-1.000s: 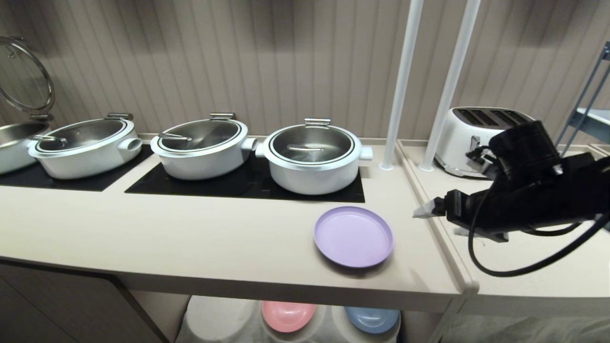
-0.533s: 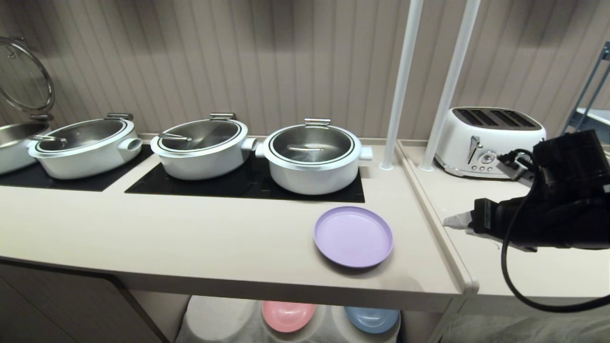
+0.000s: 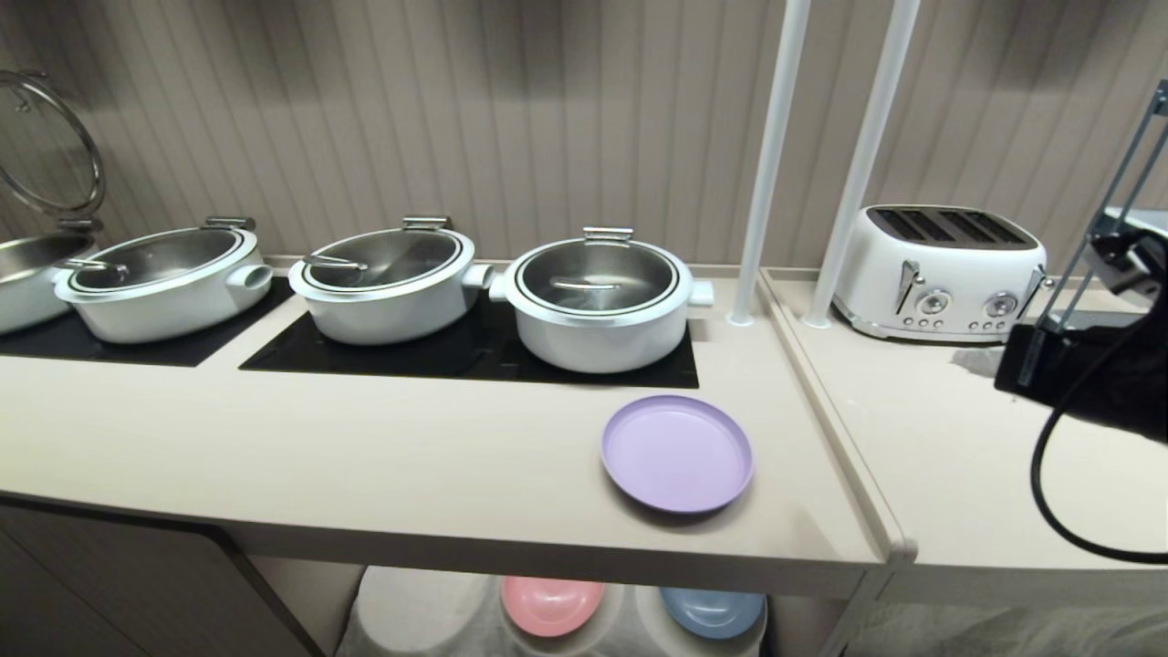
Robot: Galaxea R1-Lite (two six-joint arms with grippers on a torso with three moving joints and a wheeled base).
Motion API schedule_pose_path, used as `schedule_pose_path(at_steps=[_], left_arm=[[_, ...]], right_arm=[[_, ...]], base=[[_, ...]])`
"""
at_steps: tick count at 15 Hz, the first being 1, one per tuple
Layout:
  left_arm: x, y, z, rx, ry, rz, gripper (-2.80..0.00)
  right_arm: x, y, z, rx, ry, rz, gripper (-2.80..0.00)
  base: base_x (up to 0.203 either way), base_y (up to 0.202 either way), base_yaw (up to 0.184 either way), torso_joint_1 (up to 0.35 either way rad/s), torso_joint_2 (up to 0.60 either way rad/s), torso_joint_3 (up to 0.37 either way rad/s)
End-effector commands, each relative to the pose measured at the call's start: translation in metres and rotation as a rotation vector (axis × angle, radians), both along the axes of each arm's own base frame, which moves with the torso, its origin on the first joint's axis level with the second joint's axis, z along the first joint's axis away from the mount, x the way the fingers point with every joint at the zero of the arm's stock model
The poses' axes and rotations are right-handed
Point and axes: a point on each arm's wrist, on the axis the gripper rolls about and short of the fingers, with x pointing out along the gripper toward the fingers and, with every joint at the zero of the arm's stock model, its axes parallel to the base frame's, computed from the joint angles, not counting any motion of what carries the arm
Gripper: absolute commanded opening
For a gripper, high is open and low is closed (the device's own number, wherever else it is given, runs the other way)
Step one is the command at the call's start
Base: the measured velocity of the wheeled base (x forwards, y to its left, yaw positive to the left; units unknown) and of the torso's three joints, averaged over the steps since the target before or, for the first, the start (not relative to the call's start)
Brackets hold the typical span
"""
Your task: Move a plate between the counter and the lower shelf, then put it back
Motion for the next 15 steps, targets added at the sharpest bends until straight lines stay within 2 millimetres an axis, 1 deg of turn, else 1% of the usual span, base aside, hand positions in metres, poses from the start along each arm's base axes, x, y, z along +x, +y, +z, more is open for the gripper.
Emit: schedule_pose_path(at_steps=[1, 4, 9, 11, 12, 13, 14, 15], left_arm=[[0.000, 0.000, 0.000, -0.001, 0.001, 0.002, -2.80], [0.000, 0.000, 0.000, -0.001, 0.001, 0.002, -2.80], [0.000, 0.000, 0.000, -0.001, 0.001, 0.000, -2.80], [0.000, 0.000, 0.000, -0.001, 0.001, 0.002, -2.80], [0.000, 0.000, 0.000, -0.001, 0.001, 0.001, -2.80], [0.000, 0.000, 0.000, -0.001, 0.001, 0.001, -2.80], [0.000, 0.000, 0.000, -0.001, 0.001, 0.002, -2.80], [0.000, 0.000, 0.000, -0.001, 0.001, 0.001, -2.80]], right_arm=[[-0.038, -0.020, -0.004, -0.070, -0.047, -0.058, -2.80], [-0.088, -0.022, -0.019, -0.115, -0.098, -0.026, -2.80], [-0.134, -0.016, -0.032, -0.184, -0.189, 0.007, -2.80], [-0.157, -0.011, -0.038, -0.223, -0.241, 0.020, -2.80], [-0.169, -0.007, -0.040, -0.230, -0.277, 0.054, -2.80], [-0.179, -0.002, -0.046, -0.232, -0.294, 0.108, -2.80], [-0.190, 0.000, -0.056, -0.239, -0.308, 0.139, -2.80], [-0.200, 0.000, -0.079, -0.257, -0.282, 0.144, -2.80]], base=[[0.000, 0.000, 0.000, 0.000, 0.00, 0.000], [0.000, 0.000, 0.000, 0.000, 0.00, 0.000], [0.000, 0.000, 0.000, 0.000, 0.00, 0.000], [0.000, 0.000, 0.000, 0.000, 0.00, 0.000], [0.000, 0.000, 0.000, 0.000, 0.00, 0.000], [0.000, 0.000, 0.000, 0.000, 0.00, 0.000], [0.000, 0.000, 0.000, 0.000, 0.00, 0.000], [0.000, 0.000, 0.000, 0.000, 0.00, 0.000]])
